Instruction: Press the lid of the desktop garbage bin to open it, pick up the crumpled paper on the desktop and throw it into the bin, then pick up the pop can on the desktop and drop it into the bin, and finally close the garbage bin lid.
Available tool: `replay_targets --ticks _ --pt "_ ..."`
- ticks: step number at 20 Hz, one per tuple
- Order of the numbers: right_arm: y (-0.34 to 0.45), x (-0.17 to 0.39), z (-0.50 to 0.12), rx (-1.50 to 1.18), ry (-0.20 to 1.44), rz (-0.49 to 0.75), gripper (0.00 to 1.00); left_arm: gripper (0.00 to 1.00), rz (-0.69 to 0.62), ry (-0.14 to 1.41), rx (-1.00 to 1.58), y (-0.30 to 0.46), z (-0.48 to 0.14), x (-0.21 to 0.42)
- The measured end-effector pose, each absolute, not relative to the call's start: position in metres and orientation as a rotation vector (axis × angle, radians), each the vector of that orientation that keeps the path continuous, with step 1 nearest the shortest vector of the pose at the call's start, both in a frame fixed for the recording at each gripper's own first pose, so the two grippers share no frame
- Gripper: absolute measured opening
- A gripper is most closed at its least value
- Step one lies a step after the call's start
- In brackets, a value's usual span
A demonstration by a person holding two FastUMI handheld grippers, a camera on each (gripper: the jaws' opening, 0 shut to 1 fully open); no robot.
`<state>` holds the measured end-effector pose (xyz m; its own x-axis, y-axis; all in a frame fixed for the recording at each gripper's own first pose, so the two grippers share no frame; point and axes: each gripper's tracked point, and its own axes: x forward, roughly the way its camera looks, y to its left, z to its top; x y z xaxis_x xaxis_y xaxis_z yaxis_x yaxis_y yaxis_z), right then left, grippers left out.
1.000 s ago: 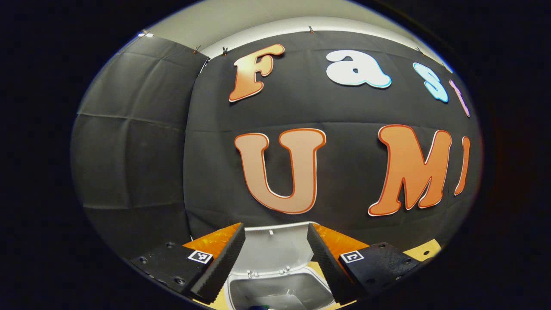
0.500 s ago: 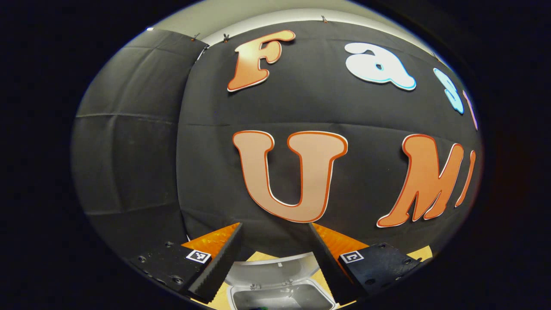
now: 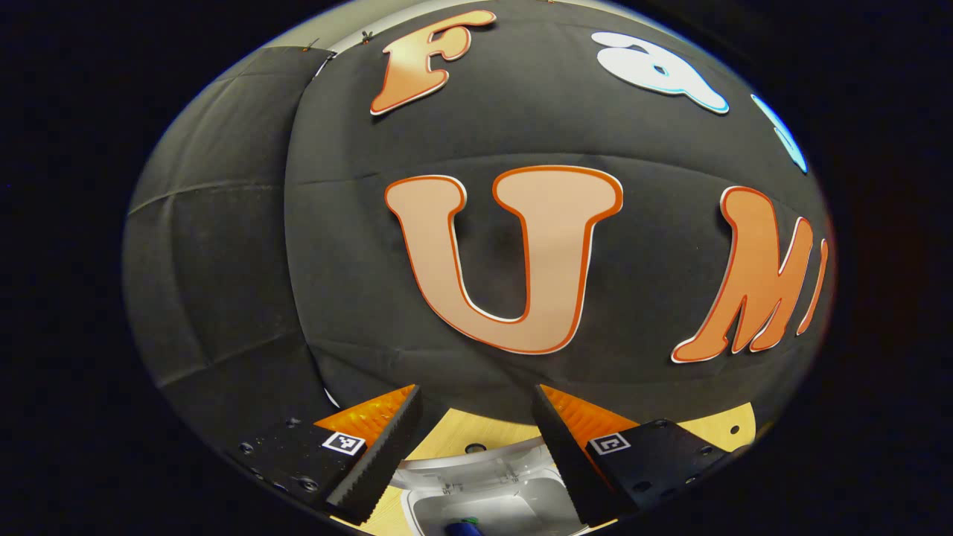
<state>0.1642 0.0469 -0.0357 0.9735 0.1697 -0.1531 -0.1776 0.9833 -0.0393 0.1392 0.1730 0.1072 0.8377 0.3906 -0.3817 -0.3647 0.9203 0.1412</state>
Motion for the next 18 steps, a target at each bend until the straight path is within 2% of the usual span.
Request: replay_targets --ticks 9,18 --pt "0.044 0.165 -0.036 -0.047 0.144 0.179 0.94 0.92 0.351 0.643 0.008 0.159 0.071 0.124" --pt "0.043 0.168 -0.042 -0.034 0.151 0.188 0.94 0.96 0.295 1.060 -0.213 0.118 -0.012 0.052"
